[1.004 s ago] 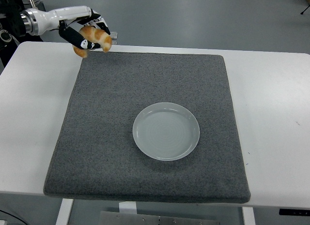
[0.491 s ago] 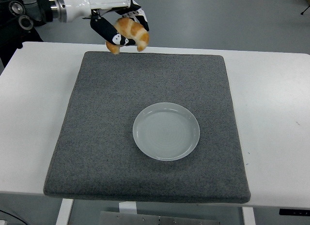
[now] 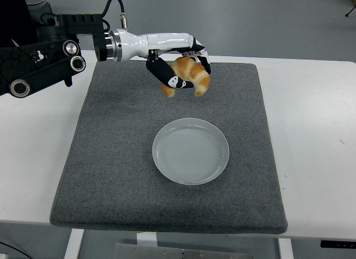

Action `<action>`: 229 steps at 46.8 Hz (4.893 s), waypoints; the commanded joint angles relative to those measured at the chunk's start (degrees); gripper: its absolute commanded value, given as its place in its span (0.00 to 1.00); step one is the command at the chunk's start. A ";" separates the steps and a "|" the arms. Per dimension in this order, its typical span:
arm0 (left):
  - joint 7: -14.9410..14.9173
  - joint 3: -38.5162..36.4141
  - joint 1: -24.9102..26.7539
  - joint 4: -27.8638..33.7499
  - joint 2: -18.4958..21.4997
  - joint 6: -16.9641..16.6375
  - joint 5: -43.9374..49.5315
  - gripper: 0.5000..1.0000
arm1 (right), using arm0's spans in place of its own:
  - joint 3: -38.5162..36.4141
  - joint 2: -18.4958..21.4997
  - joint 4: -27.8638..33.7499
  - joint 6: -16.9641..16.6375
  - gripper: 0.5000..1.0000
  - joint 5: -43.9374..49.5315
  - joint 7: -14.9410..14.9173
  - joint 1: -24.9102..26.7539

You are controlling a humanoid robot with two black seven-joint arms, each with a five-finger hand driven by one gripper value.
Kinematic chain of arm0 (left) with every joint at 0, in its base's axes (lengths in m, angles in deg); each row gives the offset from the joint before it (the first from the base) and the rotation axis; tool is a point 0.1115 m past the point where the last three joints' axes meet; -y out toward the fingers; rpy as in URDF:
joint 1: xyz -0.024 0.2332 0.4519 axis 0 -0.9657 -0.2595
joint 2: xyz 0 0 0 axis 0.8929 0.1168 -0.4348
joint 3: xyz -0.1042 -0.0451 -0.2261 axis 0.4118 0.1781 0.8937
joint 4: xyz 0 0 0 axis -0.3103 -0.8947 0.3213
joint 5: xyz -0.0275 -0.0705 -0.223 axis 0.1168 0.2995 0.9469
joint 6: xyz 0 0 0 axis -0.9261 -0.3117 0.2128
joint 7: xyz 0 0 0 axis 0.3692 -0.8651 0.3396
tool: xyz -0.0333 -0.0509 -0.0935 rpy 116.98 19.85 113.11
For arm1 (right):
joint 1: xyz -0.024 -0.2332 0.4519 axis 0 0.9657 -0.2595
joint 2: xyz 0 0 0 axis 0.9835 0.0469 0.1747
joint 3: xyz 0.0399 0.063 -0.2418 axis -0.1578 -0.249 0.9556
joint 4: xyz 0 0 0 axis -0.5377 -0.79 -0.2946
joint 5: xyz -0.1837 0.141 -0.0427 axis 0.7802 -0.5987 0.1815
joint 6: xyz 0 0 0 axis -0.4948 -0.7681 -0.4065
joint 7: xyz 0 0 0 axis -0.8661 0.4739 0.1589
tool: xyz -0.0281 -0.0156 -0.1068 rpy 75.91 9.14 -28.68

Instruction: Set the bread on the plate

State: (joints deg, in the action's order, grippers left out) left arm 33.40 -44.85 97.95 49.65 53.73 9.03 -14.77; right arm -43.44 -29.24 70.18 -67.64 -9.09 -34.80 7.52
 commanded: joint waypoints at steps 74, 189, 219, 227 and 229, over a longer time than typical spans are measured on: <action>0.27 0.06 -18.19 -0.23 -6.80 -6.56 -13.46 0.00 | 0.00 0.00 -0.03 0.00 0.86 0.00 -0.08 0.00; 0.18 10.95 -8.44 -8.40 2.17 -5.07 26.17 0.98 | 0.00 0.00 -0.03 0.08 0.86 0.09 0.01 0.00; 0.09 11.66 -9.14 -21.15 2.17 0.47 60.80 0.99 | 0.00 0.00 -0.03 0.35 0.86 0.09 0.01 0.00; 0.09 11.66 -11.16 -22.29 1.73 1.00 66.87 0.99 | 0.00 0.00 -0.03 0.43 0.86 0.09 0.01 0.00; 0.09 11.66 -11.51 -22.38 1.64 1.00 68.36 0.99 | 0.00 0.00 -0.03 0.43 0.86 0.09 0.01 0.00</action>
State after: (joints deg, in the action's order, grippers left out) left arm 33.49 -33.17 87.00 27.37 55.50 10.01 51.36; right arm -43.44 -29.24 70.15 -67.20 -9.00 -34.80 7.52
